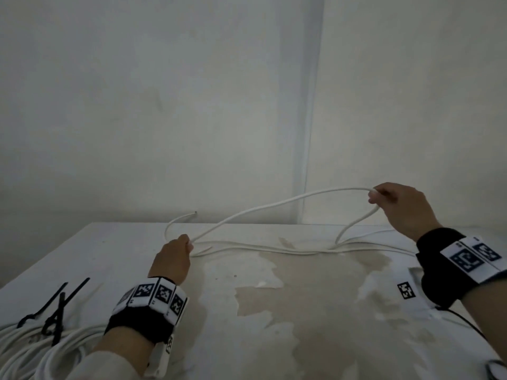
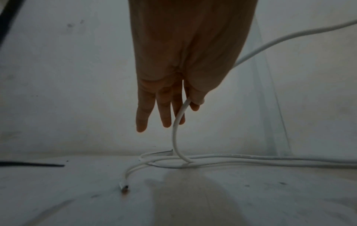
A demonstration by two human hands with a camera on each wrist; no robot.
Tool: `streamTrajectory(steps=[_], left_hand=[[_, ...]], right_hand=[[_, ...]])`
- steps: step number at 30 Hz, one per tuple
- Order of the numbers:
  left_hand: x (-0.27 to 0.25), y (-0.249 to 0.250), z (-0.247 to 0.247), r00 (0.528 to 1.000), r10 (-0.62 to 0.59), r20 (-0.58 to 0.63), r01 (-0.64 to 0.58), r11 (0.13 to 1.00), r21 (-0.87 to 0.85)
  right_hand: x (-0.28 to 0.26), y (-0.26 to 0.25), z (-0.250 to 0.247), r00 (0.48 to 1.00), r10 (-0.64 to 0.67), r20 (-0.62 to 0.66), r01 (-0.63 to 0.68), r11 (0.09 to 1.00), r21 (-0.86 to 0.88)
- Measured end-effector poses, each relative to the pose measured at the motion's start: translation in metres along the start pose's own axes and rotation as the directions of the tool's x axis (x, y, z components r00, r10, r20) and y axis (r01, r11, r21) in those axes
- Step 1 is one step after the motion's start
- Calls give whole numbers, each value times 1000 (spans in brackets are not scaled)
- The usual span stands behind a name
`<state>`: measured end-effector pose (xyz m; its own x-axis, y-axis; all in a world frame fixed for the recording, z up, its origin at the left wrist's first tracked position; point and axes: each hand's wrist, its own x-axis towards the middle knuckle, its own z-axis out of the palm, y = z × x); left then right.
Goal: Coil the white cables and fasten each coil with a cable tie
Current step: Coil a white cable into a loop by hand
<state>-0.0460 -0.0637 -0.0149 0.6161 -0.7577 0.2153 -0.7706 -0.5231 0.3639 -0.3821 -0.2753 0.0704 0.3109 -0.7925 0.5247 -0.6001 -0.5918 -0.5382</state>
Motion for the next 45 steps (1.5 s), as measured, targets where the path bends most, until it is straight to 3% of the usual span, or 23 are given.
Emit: streamTrajectory(steps=[5, 10, 14, 19, 27, 29, 32, 34, 38, 41, 45], left_hand=[[-2, 4, -21, 993, -65, -97, 48, 985, -168], [-9, 21, -39, 993, -72, -92, 18, 870, -493], [-17, 41, -44, 984, -9, -178, -82, 866, -493], [-26, 64, -46, 985, -17, -170, -94, 775, -625], [-43, 85, -49, 948, 219, -233, -314, 771, -554], [-44, 89, -50, 949, 178, -260, -302, 753, -584], [-44, 95, -50, 967, 84, -242, -229, 707, -669], [-46, 98, -50, 968, 105, -227, -230, 729, -645], [-54, 104, -46, 973, 207, -98, -223, 759, -612], [-64, 113, -40, 969, 244, 30, -170, 753, -635], [-84, 128, -39, 927, 331, 177, -129, 724, -678]], right_hand=[[6, 27, -22, 986, 148, -82, -147, 989, 25], [-4, 38, -23, 975, 212, -73, -207, 976, 70], [-16, 28, -9, 990, 121, 74, -116, 990, -76], [-29, 4, 4, 978, 27, 209, -1, 993, -121], [-46, -10, 19, 947, 95, 308, -13, 967, -256], [-57, -20, 17, 947, 31, 321, 95, 924, -370], [-74, -36, 17, 899, -131, 419, 356, 777, -520], [-85, -44, 18, 863, -308, 400, 476, 763, -438], [-102, -58, 21, 716, -652, 248, 698, 671, -250], [-109, -73, 23, 665, -712, 228, 745, 655, -128], [-101, -84, 21, 686, -711, 152, 727, 679, -104]])
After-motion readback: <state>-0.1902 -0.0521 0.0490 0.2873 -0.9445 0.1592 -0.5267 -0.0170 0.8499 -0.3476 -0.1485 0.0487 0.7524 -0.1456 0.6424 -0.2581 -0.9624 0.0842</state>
